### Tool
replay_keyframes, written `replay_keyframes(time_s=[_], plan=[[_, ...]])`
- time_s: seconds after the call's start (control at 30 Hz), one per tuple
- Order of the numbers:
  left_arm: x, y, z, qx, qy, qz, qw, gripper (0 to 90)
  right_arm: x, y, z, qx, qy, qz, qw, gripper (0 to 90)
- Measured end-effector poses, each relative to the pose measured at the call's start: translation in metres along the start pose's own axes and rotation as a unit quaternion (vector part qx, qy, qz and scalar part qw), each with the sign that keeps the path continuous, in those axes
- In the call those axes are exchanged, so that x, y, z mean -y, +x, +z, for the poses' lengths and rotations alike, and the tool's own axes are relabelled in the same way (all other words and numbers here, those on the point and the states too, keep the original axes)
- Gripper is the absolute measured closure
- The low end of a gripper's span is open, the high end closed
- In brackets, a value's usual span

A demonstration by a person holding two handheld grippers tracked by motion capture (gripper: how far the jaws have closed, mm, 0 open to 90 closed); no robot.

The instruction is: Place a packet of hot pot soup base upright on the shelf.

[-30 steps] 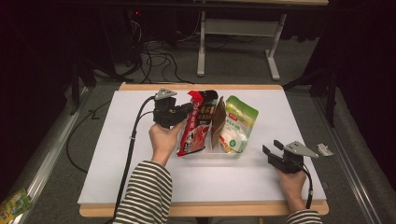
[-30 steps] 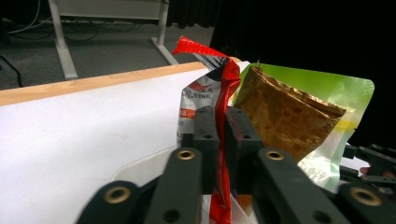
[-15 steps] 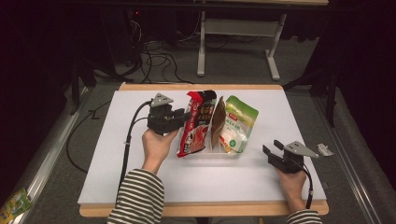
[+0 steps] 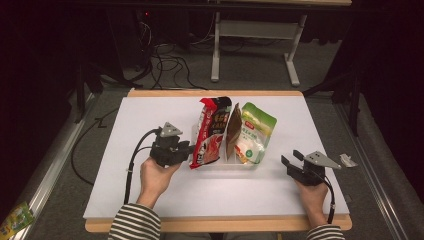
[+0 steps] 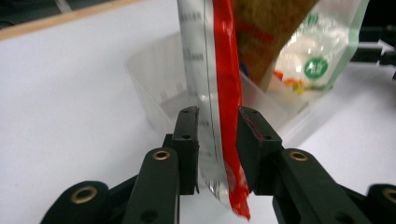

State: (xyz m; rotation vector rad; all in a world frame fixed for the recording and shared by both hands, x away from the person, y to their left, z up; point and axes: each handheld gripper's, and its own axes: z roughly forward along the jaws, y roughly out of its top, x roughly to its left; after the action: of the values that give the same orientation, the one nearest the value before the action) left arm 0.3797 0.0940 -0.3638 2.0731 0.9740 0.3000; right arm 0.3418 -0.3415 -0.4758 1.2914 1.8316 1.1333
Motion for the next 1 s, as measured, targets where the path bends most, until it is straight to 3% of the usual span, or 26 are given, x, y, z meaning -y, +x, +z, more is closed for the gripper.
replay_keyframes(time_s=[0.27,0.4,0.57,0.7,0.87,1.0], plan=[[0.016,-0.005,0.011,-0.005,0.028,0.004,0.9996,70.1,0.000,0.001,0.000,0.001,0.001,0.000,1.0000,45.0],[0.018,-0.008,0.011,-0.011,0.032,0.012,0.9994,72.1,0.000,0.001,0.000,0.002,0.001,0.000,1.0000,45.0],[0.018,-0.014,0.019,-0.009,0.056,0.026,0.9981,72.7,0.000,0.001,0.000,0.001,0.001,0.000,1.0000,45.1],[0.017,-0.013,0.023,-0.007,0.059,0.020,0.9981,72.7,0.000,0.001,0.000,0.002,0.001,0.000,1.0000,45.1],[0.018,-0.012,0.036,-0.016,0.083,0.019,0.9962,72.7,0.000,0.001,0.000,0.002,0.001,0.000,1.0000,45.0],[0.018,-0.011,0.038,-0.019,0.084,0.017,0.9961,73.7,0.000,0.001,0.000,0.001,0.000,0.000,1.0000,45.0]])
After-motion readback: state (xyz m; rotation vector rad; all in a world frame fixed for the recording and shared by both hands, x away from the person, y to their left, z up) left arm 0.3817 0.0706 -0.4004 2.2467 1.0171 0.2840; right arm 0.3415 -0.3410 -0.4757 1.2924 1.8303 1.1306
